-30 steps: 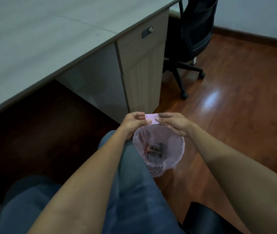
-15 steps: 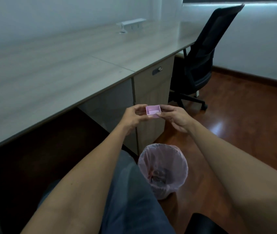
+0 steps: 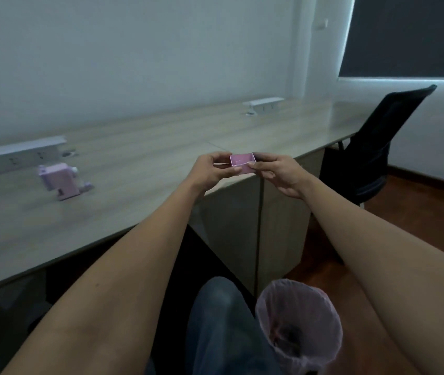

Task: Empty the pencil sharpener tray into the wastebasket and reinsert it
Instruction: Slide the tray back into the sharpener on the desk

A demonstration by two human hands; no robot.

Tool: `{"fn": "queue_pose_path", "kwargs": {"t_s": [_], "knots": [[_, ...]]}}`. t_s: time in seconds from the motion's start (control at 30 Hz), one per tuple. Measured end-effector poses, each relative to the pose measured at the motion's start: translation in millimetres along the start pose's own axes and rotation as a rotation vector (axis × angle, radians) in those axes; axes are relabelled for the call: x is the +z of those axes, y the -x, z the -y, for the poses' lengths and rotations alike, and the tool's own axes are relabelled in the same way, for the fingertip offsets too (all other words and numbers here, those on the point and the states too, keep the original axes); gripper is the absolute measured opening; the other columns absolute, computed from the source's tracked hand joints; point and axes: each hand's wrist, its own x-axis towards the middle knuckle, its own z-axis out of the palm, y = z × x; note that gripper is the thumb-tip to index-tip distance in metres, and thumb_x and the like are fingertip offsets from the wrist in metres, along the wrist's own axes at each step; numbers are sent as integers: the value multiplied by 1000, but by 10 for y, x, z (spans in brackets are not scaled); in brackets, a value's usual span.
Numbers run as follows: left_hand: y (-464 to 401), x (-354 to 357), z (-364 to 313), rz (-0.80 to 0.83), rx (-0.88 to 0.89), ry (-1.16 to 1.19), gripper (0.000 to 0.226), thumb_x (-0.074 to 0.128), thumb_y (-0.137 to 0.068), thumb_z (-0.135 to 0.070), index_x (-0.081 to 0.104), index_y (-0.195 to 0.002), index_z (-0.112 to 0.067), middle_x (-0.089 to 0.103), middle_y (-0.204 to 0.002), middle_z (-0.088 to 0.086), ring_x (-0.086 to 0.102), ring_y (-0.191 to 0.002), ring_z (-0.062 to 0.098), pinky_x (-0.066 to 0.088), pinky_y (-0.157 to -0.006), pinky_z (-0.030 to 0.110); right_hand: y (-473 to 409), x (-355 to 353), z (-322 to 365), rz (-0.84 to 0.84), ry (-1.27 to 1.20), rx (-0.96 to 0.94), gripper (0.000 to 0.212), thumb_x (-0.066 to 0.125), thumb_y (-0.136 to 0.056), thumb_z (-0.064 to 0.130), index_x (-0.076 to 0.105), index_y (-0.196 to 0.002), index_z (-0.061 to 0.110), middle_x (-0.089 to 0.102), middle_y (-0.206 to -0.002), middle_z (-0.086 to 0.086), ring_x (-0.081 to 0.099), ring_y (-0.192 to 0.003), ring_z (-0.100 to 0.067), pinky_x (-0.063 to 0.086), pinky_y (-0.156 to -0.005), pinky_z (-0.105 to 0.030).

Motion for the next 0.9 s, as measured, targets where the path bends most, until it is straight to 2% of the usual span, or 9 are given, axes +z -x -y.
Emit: {"fn": "queue_pose_path", "kwargs": {"t_s": [0.1,0.17,0.4,0.53,0.63,0.7,0.8,0.9], "knots": [[105,-437,-186,-53,-1,-35,60,83,-78,-10,60,-132,-1,71,-124,13,70,-112,22,53,-91,23,-191,396,112,83,24,-18,42,69,-86,-6,62,-127,-9,67,-128,-23,65,-122,-28,51,-104,-28],[183,-736,-289,-100,-7,-56,61,83,-78,-13,59,-133,-3,71,-123,12,70,-112,22,51,-97,27,-291,684,193,142,31,-25,36,69,-88,-3,66,-124,-6,68,-128,-21,63,-124,-27,47,-109,-30],[550,-1816,-586,-307,9,-128,54,82,-79,-20,64,-128,-6,73,-119,12,70,-109,22,50,-104,35,-665,1841,465,334,22,-58,22,72,-88,5,74,-111,4,76,-115,-9,69,-114,-18,48,-105,-26],[879,-2423,-750,-401,34,-173,43,79,-83,-17,68,-123,-5,74,-114,12,70,-95,15,53,-96,26,-860,2553,557,448,41,-70,20,72,-88,6,75,-108,7,77,-112,-5,70,-110,-14,49,-104,-25],[1095,-2808,-778,-453,21,-207,43,79,-83,-18,68,-123,-7,75,-110,8,70,-90,11,54,-85,21,-981,3000,511,491,30,-56,24,72,-89,5,72,-113,5,75,-112,-5,69,-108,-14,50,-104,-26],[1207,-3069,-742,-498,2,-211,46,79,-83,-18,67,-125,-6,74,-117,11,69,-97,15,54,-89,24,-1070,3276,424,503,8,-34,30,73,-88,5,70,-117,1,74,-109,-6,68,-105,-15,50,-103,-28],[1353,-3366,-655,-549,-24,-218,45,78,-84,-15,66,-126,-4,72,-120,14,68,-99,16,54,-89,22,-1184,3598,268,522,-11,1,43,74,-87,5,63,-127,-6,72,-110,-9,68,-103,-17,51,-103,-29],[1472,-3578,-532,-604,-51,-207,43,77,-84,-14,66,-125,-4,72,-119,12,68,-99,15,51,-91,22,-1278,3788,88,547,19,9,44,72,-89,6,61,-130,-7,71,-119,-16,69,-108,-22,51,-104,-31]]}}
